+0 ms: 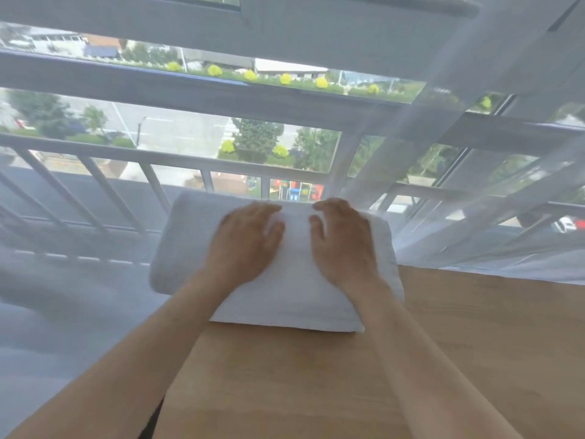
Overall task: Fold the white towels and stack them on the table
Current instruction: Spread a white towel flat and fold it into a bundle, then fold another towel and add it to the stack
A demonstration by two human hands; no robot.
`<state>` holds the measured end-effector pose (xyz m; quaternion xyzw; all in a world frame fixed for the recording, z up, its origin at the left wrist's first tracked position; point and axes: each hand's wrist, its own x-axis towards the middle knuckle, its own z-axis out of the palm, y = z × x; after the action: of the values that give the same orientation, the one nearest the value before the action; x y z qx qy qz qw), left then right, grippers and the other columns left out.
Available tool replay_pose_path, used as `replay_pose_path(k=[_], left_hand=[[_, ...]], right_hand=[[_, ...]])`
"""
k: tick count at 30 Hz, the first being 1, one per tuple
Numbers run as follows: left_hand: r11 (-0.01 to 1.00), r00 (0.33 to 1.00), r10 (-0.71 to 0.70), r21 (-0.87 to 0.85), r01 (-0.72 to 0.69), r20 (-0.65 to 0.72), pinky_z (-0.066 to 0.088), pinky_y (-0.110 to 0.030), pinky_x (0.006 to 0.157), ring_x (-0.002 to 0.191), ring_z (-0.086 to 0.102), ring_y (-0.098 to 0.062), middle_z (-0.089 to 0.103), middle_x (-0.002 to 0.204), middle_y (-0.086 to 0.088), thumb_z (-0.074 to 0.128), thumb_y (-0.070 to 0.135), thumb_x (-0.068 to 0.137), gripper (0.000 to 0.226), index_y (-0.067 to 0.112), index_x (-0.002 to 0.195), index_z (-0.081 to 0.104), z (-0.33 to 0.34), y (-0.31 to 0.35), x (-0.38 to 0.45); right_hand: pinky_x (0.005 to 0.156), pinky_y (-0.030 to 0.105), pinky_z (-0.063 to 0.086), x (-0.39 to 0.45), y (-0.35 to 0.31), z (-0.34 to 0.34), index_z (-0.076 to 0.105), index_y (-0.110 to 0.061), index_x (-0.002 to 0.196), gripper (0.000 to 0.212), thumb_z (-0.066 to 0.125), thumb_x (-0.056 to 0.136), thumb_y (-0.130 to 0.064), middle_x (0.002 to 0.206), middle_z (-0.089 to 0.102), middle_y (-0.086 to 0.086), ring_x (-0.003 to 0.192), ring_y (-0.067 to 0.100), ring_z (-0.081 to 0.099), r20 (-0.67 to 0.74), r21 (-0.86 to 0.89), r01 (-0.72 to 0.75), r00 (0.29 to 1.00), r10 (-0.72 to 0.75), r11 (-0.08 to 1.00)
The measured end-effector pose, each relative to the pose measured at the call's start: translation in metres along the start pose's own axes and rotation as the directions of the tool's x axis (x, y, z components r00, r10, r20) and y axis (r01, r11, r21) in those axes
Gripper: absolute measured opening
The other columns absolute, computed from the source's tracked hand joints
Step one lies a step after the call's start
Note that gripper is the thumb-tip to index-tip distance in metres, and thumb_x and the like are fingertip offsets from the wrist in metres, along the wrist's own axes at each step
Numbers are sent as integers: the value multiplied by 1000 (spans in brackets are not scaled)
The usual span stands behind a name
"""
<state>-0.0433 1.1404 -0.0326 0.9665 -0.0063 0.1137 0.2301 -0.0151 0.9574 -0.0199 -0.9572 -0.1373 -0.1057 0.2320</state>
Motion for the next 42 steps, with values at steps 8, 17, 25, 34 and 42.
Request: replay_pose_path(k=[8, 17, 25, 34, 42], left_hand=[[968, 964, -55, 250, -12, 260, 3, -39, 125, 155, 9, -15, 13, 168, 8, 5, 62, 95, 70, 37, 159, 15, 17, -19, 13], [965, 949, -98, 260, 17, 298, -1, -38, 125, 155, 4, -12, 8, 168, 10, 4, 70, 91, 75, 40, 159, 11, 20, -18, 14], [921, 921, -281, 346, 179, 270, -4, -51, 124, 155, -5, -28, -4, 170, -1, 13, 39, 105, 58, 28, 161, 4, 17, 27, 0], [956, 919, 124, 202, -211, 374, -12, -47, 122, 154, -13, -25, -5, 170, 0, 19, 58, 102, 69, 24, 161, 6, 72, 149, -73], [966, 815, 133, 109, -233, 564, -1, -38, 125, 156, -2, -20, 6, 169, 1, 20, 60, 103, 68, 24, 161, 13, 166, 301, -157]], right_hand=[[123, 41, 1, 2, 27, 24, 22, -34, 157, 66, 12, 98, -62, 167, 15, -6, 153, 19, 10, 310, -211, -92, 938, 156, 973], [125, 39, -1, -14, 62, 8, 16, -35, 159, 60, 11, 102, -55, 168, 6, -6, 154, 19, 1, 300, -188, -208, 918, 258, 960], [125, 40, 6, -39, 76, -27, 11, -28, 160, 61, 13, 105, -52, 168, 1, -1, 155, 23, 1, 337, -188, -271, 885, 321, 944], [119, 38, 18, -134, 137, -84, 36, -24, 151, 55, 25, 105, -50, 166, 17, -2, 153, 18, 12, 247, -88, -312, 913, 324, 946], [117, 38, 24, -271, 277, -160, 40, -22, 149, 53, 32, 105, -48, 165, 23, 0, 151, 20, 20, 232, -51, -475, 850, 473, 878]])
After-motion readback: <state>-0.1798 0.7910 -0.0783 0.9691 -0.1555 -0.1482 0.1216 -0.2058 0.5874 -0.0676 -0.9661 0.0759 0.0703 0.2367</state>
